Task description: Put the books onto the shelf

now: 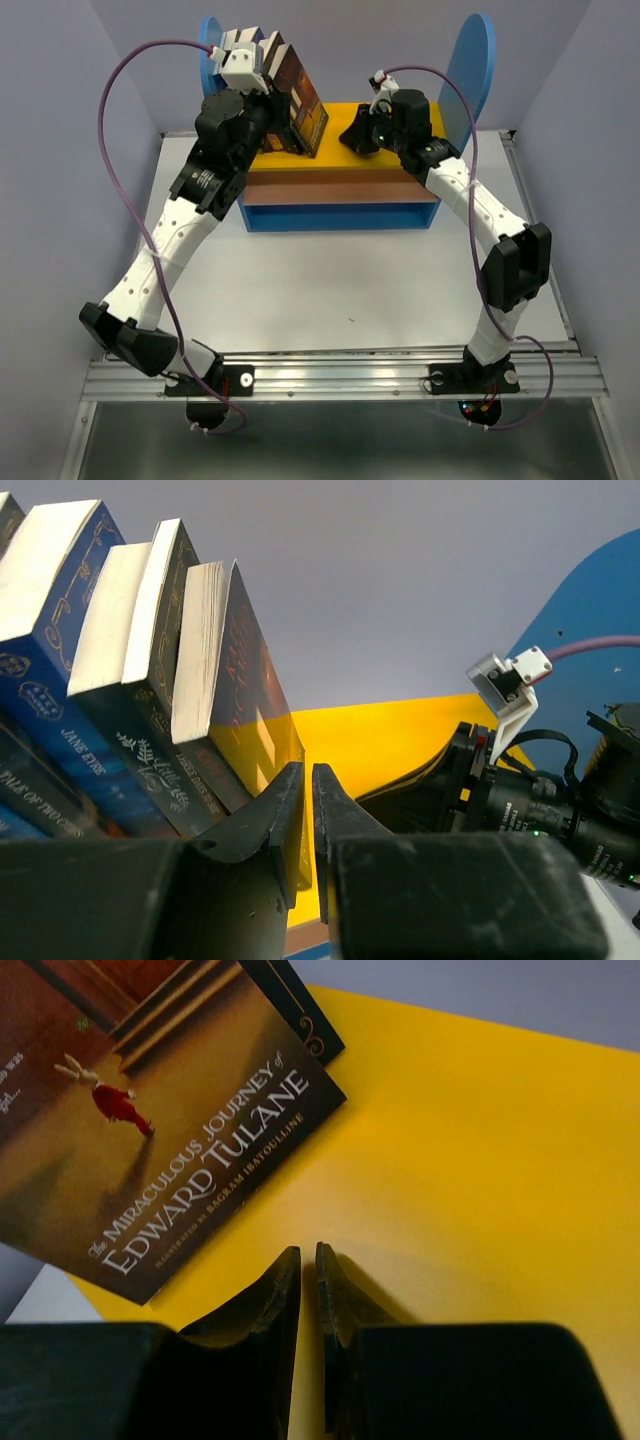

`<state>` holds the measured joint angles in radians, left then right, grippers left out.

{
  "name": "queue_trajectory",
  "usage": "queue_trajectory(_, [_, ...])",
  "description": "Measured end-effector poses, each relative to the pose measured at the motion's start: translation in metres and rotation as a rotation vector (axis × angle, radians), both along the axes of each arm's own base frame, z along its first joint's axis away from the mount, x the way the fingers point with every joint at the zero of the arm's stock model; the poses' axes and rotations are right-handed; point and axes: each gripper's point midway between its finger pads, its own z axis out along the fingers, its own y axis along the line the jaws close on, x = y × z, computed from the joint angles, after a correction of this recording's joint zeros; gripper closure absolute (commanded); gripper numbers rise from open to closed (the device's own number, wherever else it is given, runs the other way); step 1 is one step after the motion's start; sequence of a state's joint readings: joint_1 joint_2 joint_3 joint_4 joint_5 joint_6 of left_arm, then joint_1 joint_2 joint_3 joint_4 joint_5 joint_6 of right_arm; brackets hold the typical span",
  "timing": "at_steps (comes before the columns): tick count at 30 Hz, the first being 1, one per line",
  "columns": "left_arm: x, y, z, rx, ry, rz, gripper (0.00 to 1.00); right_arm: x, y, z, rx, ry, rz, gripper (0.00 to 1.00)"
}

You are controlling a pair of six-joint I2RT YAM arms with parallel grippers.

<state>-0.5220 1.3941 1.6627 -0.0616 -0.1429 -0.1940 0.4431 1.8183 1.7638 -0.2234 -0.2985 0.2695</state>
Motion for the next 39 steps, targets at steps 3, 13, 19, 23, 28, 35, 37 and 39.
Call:
queue_trajectory(3, [0.013, 0.001, -0.005, 0.016, 0.014, -0.019, 0.85, 0.012, 0.011, 0.0, 0.013, -0.017, 0.017, 0.82])
queue_trajectory(13, [0.027, 0.013, -0.01, 0.032, 0.02, -0.033, 0.86, 0.028, 0.049, 0.0, 0.038, -0.052, 0.078, 0.83])
queue_trajectory(19, [0.029, 0.018, -0.011, 0.04, 0.017, -0.031, 0.86, 0.028, 0.056, 0.0, 0.041, -0.055, 0.085, 0.82])
queue_trajectory(23, [0.031, 0.019, -0.014, 0.041, 0.016, -0.036, 0.86, 0.03, 0.057, 0.0, 0.046, -0.052, 0.083, 0.82])
queue_trajectory(28, [0.03, 0.019, -0.02, 0.047, 0.023, -0.043, 0.93, 0.034, 0.06, 0.0, 0.052, -0.05, 0.082, 0.82])
queue_trajectory(35, [0.031, 0.02, -0.018, 0.046, 0.015, -0.057, 0.95, 0.035, 0.06, 0.0, 0.055, -0.047, 0.08, 0.82])
queue_trajectory(37, [0.031, 0.02, -0.016, 0.045, 0.008, -0.062, 0.96, 0.035, 0.06, 0.0, 0.055, -0.047, 0.08, 0.82])
queue_trajectory(39, [0.032, 0.021, -0.016, 0.045, 0.005, -0.067, 0.95, 0.035, 0.061, 0.001, 0.056, -0.048, 0.081, 0.82])
